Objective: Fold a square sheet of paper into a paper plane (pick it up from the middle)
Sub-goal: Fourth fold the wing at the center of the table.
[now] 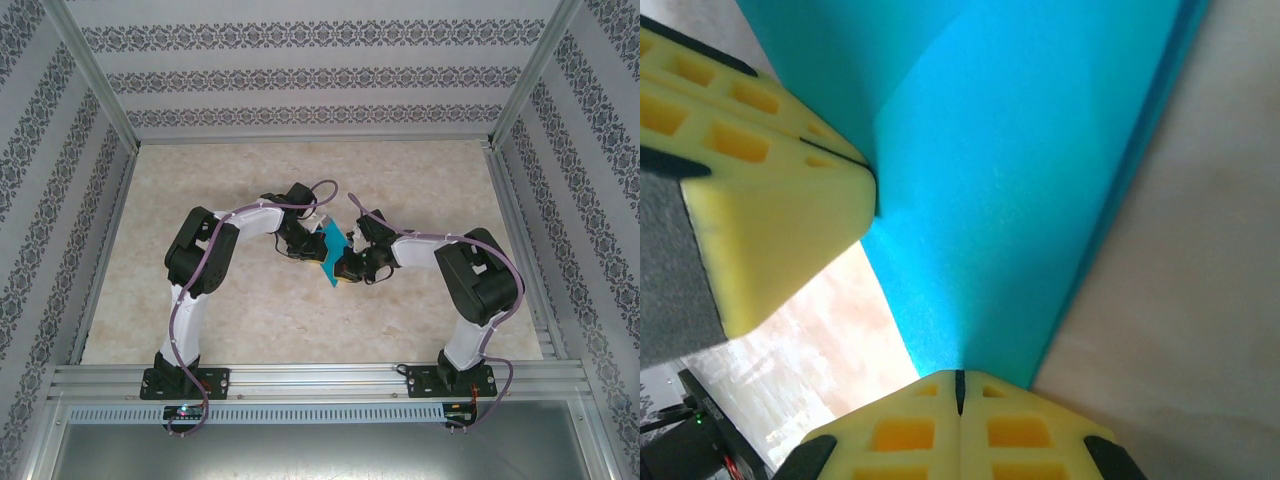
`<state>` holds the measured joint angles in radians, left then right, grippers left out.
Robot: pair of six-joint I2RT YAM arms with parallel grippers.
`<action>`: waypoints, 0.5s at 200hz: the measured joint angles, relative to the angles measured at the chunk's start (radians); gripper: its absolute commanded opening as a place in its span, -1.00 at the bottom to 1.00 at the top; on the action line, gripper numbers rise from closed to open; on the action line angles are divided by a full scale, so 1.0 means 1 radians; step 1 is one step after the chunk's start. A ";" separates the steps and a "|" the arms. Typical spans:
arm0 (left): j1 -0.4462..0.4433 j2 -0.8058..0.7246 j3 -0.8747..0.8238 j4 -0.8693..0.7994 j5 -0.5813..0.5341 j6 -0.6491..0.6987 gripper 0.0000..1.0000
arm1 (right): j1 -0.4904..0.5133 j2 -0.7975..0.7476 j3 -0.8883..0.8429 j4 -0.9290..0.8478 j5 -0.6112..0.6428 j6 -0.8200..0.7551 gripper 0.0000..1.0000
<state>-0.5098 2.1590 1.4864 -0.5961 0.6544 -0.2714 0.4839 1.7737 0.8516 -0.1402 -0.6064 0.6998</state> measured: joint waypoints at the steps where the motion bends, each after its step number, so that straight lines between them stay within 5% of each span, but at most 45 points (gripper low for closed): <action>1: 0.000 0.000 0.000 0.000 0.000 0.000 -0.80 | 0.000 -0.001 -0.001 -0.001 0.000 0.000 -0.94; 100: 0.000 0.000 0.000 0.000 0.000 0.005 -0.79 | 0.032 -0.061 0.000 -0.014 0.013 0.039 -0.94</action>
<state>-0.5098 2.1593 1.4864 -0.5961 0.6548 -0.2661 0.5163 1.7123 0.8516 -0.1539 -0.5934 0.7387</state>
